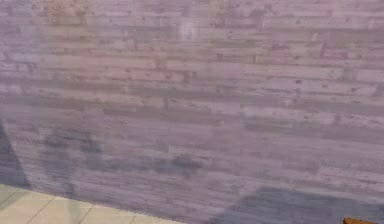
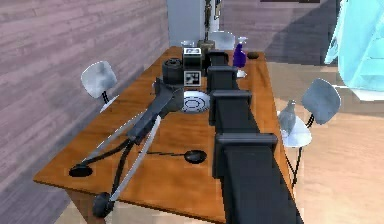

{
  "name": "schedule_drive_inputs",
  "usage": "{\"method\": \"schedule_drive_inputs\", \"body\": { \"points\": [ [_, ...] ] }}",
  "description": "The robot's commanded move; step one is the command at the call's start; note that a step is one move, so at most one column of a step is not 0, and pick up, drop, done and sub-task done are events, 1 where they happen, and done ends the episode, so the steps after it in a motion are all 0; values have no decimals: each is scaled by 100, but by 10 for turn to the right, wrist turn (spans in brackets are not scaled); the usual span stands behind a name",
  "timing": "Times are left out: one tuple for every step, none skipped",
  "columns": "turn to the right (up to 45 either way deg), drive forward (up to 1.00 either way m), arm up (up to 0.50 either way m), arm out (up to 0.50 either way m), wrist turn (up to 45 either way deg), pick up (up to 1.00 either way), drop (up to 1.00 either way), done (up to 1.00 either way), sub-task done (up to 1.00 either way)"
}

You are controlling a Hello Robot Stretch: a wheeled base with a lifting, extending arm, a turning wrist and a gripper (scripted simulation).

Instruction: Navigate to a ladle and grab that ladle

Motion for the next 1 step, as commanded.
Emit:
{"method": "schedule_drive_inputs", "body": {
  "points": [
    [0,0,0,0,450,0,0,0,0]
  ]
}}
